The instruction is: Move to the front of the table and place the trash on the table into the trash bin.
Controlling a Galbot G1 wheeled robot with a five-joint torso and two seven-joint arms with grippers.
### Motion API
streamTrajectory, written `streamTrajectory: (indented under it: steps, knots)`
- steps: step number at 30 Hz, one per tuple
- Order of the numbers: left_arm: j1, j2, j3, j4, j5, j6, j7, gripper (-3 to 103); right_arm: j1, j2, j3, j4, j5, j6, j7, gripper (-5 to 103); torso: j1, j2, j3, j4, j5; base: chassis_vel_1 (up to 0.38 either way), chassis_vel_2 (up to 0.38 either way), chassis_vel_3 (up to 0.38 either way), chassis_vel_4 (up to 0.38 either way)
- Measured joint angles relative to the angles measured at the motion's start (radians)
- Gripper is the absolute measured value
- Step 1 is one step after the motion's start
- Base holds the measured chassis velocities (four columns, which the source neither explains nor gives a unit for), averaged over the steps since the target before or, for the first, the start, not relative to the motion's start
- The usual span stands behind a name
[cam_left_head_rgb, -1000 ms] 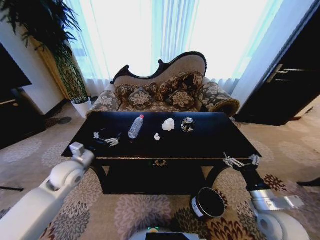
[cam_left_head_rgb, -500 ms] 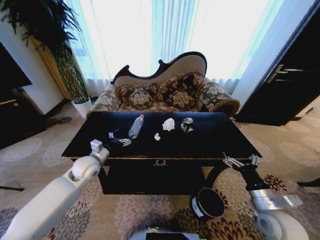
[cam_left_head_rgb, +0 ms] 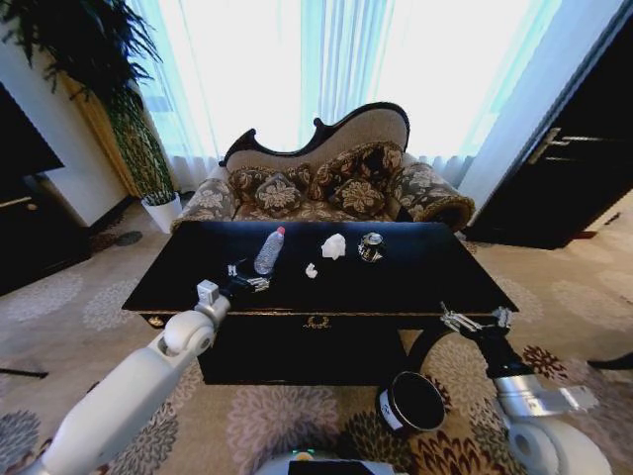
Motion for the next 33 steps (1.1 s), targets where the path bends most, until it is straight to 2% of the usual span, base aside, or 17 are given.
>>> streamTrajectory:
  steps: [5, 6, 8, 12, 14, 15, 17, 18, 19, 21, 22, 23, 24, 33]
  knots:
    - [-0.055, -0.013, 0.030, 0.064, 0.006, -0.014, 0.013, 100, -0.002, 0.005, 0.005, 0.004, -0.001, -0.002, 0.000, 100, 0.000, 0.000, 0.000, 0.0000, 0.0001, 0.000, 0.000, 0.000, 0.000]
    - [-0.071, -0.020, 0.038, 0.080, 0.006, -0.017, 0.015, 103, -0.002, 0.008, 0.005, 0.006, -0.003, -0.004, 0.000, 100, 0.000, 0.000, 0.000, 0.0000, 0.0001, 0.000, 0.000, 0.000, 0.000]
    - [-0.086, -0.029, 0.043, 0.094, 0.005, -0.021, 0.019, 98, -0.002, 0.013, 0.005, 0.010, -0.005, -0.005, 0.000, 100, 0.000, 0.000, 0.000, -0.0001, 0.0001, 0.000, 0.000, 0.000, 0.000]
    - [-0.094, -0.037, 0.049, 0.106, 0.005, -0.034, 0.021, 97, -0.006, 0.020, 0.003, 0.019, -0.006, -0.007, 0.000, 100, 0.000, 0.000, 0.000, -0.0001, 0.0001, 0.000, 0.000, 0.000, 0.000]
    - [-0.091, -0.041, 0.049, 0.110, 0.009, -0.040, 0.021, 88, -0.005, 0.024, -0.002, 0.024, -0.008, -0.010, 0.000, 100, 0.000, 0.000, 0.000, -0.0001, 0.0001, 0.000, 0.000, 0.000, 0.000]
    - [-0.091, -0.041, 0.049, 0.110, 0.009, -0.040, 0.021, 88, -0.005, 0.024, -0.002, 0.024, -0.008, -0.010, 0.000, 100, 0.000, 0.000, 0.000, -0.0001, 0.0001, 0.000, 0.000, 0.000, 0.000]
    - [-0.084, -0.043, 0.047, 0.114, 0.017, -0.046, 0.021, 76, 0.002, 0.025, -0.009, 0.027, -0.011, -0.015, 0.000, 100, 0.000, 0.000, 0.000, 0.0000, 0.0000, 0.000, 0.000, 0.000, 0.000]
    - [-0.083, -0.042, 0.047, 0.114, 0.018, -0.046, 0.021, 76, 0.003, 0.024, -0.010, 0.027, -0.011, -0.017, 0.000, 100, 0.000, 0.000, 0.000, 0.0000, 0.0000, 0.000, 0.000, 0.000, 0.000]
    - [-0.082, -0.042, 0.046, 0.114, 0.020, -0.047, 0.021, 66, 0.006, 0.022, -0.013, 0.027, -0.013, -0.019, 0.000, 100, 0.000, 0.000, 0.000, 0.0000, 0.0000, 0.000, 0.000, 0.000, 0.000]
    - [-0.080, -0.041, 0.044, 0.114, 0.020, -0.048, 0.021, 66, 0.007, 0.020, -0.014, 0.027, -0.013, -0.021, 0.001, 100, 0.000, 0.000, 0.000, 0.0000, 0.0000, 0.000, 0.000, 0.000, 0.000]
    - [-0.080, -0.040, 0.044, 0.114, 0.020, -0.048, 0.021, 60, 0.008, 0.020, -0.014, 0.028, -0.013, -0.021, 0.001, 100, 0.000, 0.000, 0.000, 0.0000, 0.0000, 0.000, 0.000, 0.000, 0.000]
    - [-0.080, -0.040, 0.043, 0.114, 0.020, -0.048, 0.021, 60, 0.008, 0.019, -0.014, 0.028, -0.013, -0.022, 0.001, 100, 0.000, 0.000, 0.000, 0.0000, 0.0000, 0.000, 0.000, 0.000, 0.000]
    - [-0.073, -0.038, 0.040, 0.108, 0.020, -0.049, 0.019, 52, 0.009, 0.018, -0.015, 0.028, -0.014, -0.023, 0.001, 100, 0.000, 0.000, 0.000, -0.0001, 0.0001, 0.000, 0.000, 0.000, 0.000]
    - [-0.023, 0.010, 0.019, -0.003, 0.008, -0.027, 0.007, 38, 0.012, 0.010, -0.015, 0.023, -0.015, -0.021, 0.003, 100, 0.000, 0.000, 0.000, 0.0000, -0.0001, 0.000, 0.000, 0.000, 0.000]
